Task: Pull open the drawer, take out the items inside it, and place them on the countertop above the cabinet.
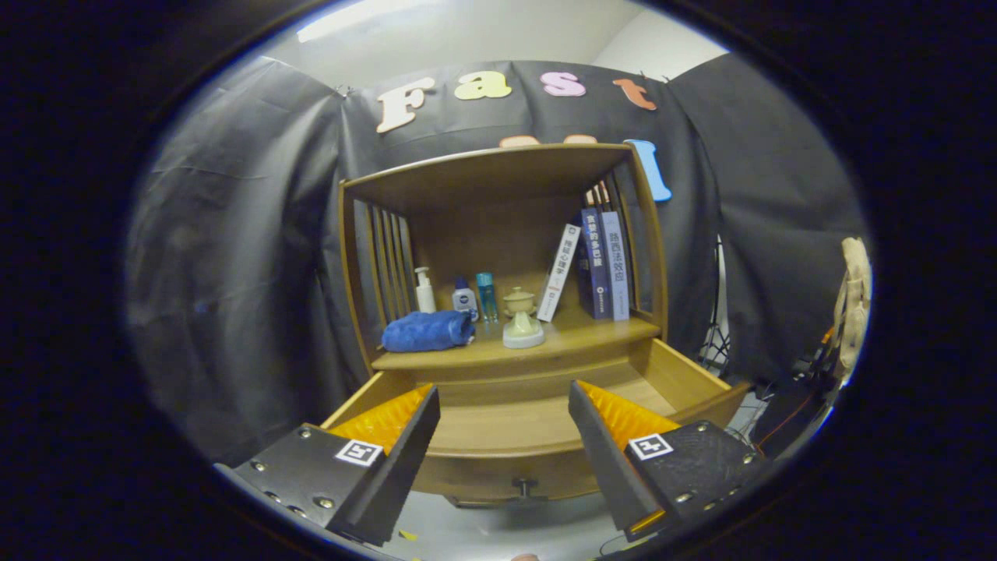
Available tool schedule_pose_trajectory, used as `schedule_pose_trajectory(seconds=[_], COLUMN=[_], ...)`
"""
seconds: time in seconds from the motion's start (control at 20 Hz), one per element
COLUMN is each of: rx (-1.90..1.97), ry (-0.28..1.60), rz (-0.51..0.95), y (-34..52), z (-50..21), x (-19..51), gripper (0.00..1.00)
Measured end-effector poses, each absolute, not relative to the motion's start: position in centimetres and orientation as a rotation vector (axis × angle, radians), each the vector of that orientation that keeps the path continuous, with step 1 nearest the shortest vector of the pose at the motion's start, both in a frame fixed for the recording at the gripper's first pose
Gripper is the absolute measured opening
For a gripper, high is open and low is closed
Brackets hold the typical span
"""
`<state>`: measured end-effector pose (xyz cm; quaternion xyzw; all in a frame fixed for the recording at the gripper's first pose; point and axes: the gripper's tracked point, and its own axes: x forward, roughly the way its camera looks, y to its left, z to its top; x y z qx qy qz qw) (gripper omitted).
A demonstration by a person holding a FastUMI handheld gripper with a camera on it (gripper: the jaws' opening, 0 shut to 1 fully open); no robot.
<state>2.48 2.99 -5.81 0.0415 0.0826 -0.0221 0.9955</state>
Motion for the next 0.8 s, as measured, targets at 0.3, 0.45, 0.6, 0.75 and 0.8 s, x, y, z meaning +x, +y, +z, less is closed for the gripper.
schedule_pose_trajectory(seconds=[0.3, 0.45, 0.6, 0.75, 0.8], rx=[0.075, 0.073, 0.075, 0.061, 0.057], ry=[0.245, 0.282, 0.307, 0.324, 0.326], rz=[-0.090, -0.102, -0.100, -0.097, -0.092], y=[0.1, -0.5, -0.6, -0.5, -0.3], z=[-12.3, -15.1, -17.1, -18.5, -19.0], x=[1.3, 1.2, 1.2, 1.7, 1.9], gripper=[0.99, 0.99, 0.99, 0.99, 0.99])
